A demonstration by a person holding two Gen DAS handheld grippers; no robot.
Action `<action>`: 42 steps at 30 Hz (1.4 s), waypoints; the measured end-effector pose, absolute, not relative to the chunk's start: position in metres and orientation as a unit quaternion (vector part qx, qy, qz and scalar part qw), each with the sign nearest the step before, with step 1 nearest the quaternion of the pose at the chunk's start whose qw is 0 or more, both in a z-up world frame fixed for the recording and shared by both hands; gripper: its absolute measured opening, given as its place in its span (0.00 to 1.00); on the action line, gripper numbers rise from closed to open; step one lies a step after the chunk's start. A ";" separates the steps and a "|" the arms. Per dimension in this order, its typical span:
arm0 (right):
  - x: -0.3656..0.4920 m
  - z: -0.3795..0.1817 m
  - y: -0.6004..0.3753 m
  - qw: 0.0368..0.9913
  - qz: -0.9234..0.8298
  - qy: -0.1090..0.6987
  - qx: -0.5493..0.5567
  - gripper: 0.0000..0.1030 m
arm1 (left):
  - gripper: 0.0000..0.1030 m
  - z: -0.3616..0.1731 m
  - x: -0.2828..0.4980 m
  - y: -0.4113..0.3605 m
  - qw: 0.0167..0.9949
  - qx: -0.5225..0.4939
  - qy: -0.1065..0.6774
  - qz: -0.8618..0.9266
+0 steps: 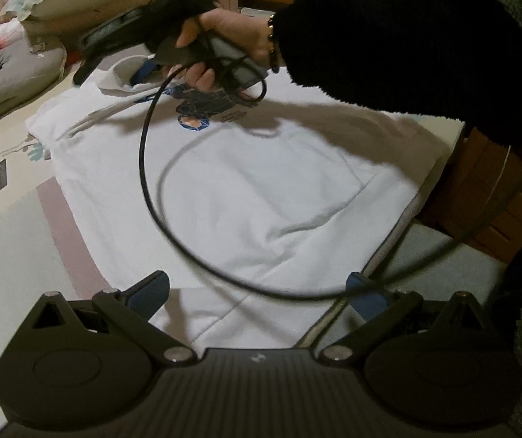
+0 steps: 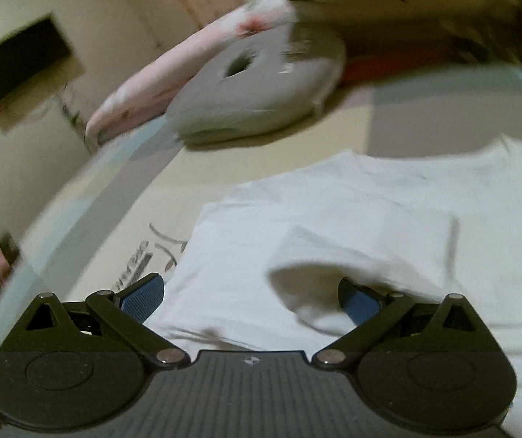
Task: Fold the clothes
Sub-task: 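Lift the cuff with the right gripper and fold the sleeve over the body, then open the right gripper, releasing the cuff on the sweatshirt body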
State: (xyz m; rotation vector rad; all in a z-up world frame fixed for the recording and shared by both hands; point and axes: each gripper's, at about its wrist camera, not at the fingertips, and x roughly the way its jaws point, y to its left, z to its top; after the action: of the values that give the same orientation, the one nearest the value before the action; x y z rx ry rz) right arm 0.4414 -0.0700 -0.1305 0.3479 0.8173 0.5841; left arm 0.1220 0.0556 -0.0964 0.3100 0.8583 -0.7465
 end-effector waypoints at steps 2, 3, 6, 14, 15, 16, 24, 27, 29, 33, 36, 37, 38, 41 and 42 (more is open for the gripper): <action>0.446 -0.134 -0.084 0.859 0.259 0.390 0.208 1.00 | 0.99 -0.097 0.121 0.056 0.831 0.144 0.404 -0.354; 0.449 -0.136 -0.090 0.857 0.249 0.390 0.228 1.00 | 0.99 -0.096 0.121 0.056 0.831 0.143 0.403 -0.355; 0.456 -0.139 -0.096 0.850 0.231 0.384 0.279 1.00 | 0.99 -0.097 0.119 0.056 0.833 0.140 0.403 -0.353; 0.467 -0.121 -0.055 0.835 0.301 0.366 0.279 1.00 | 0.99 -0.101 0.115 0.063 0.836 0.129 0.413 -0.339; 0.466 -0.117 -0.045 0.832 0.319 0.366 0.268 1.00 | 0.99 -0.101 0.116 0.063 0.835 0.129 0.414 -0.337; 0.465 -0.114 -0.035 0.828 0.337 0.367 0.256 1.00 | 0.99 -0.102 0.116 0.063 0.836 0.128 0.415 -0.336; 0.449 -0.096 -0.054 0.858 0.319 0.361 0.179 1.00 | 0.99 -0.104 0.116 0.061 0.834 0.133 0.424 -0.328; 0.445 -0.086 -0.096 0.872 0.287 0.356 0.174 1.00 | 0.99 -0.103 0.116 0.057 0.833 0.138 0.426 -0.326; 0.442 -0.080 -0.123 0.881 0.265 0.352 0.171 1.00 | 0.99 -0.101 0.116 0.055 0.833 0.140 0.425 -0.326; 0.436 -0.068 -0.178 0.898 0.221 0.344 0.164 1.00 | 0.99 -0.094 0.126 0.050 0.839 0.150 0.415 -0.318; 0.421 -0.070 -0.227 0.906 0.188 0.345 0.159 1.00 | 0.99 -0.089 0.137 0.046 0.846 0.159 0.404 -0.309; 0.415 -0.073 -0.239 0.909 0.176 0.345 0.156 1.00 | 0.99 -0.087 0.140 0.045 0.848 0.162 0.401 -0.306; 0.409 -0.076 -0.250 0.913 0.162 0.346 0.147 1.00 | 0.99 -0.086 0.144 0.043 0.850 0.165 0.398 -0.303; 0.394 -0.086 -0.269 0.927 0.112 0.347 0.091 1.00 | 0.99 -0.079 0.160 0.039 0.857 0.175 0.384 -0.296; 0.390 -0.090 -0.273 0.930 0.098 0.348 0.071 1.00 | 0.99 -0.076 0.170 0.037 0.860 0.181 0.376 -0.295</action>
State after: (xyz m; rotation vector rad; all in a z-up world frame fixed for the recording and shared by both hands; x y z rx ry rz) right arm 0.3902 -0.2729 -0.0899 0.1449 0.7131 0.2014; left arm 0.1703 0.0367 -0.0764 0.3790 0.7900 -0.6183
